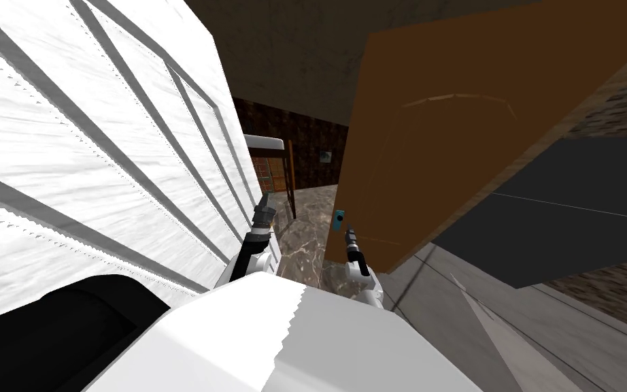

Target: Push the door open

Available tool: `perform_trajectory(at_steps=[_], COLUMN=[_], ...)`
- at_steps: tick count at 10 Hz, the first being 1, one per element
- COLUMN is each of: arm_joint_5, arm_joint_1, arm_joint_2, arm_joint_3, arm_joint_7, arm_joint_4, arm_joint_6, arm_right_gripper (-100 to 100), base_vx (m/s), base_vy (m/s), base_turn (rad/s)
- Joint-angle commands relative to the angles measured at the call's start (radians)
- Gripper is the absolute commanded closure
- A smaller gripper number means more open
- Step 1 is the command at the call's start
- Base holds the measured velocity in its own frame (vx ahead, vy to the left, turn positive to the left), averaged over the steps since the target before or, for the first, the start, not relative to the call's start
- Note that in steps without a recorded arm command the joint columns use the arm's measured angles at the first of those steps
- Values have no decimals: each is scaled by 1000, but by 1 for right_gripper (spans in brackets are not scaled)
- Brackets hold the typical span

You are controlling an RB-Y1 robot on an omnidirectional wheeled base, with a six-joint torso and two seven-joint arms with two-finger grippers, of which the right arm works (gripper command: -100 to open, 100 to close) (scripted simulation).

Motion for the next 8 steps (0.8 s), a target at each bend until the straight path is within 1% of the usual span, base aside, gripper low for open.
perform_trajectory(at_steps=[1,2,4,6,7,8], arm_joint_5=[0,1,1,2,2,2], arm_joint_1=[-1,-3,-8,-12,-10,-10], arm_joint_2=[-12,-11,11,52,40,40], arm_joint_3=[-3,-6,-12,-16,-15,-15], arm_joint_7=[1,2,6,8,8,8], arm_joint_4=[-2,2,12,19,17,17], arm_joint_6=[-1,-4,-12,-18,-17,-17], arm_right_gripper=[-100,-100,-100,-100,-100,100], base_vx=[242,232,237,204,66,0], base_vy=[-4,2,38,51,31,0], base_turn=[15,19,27,21,2,0])
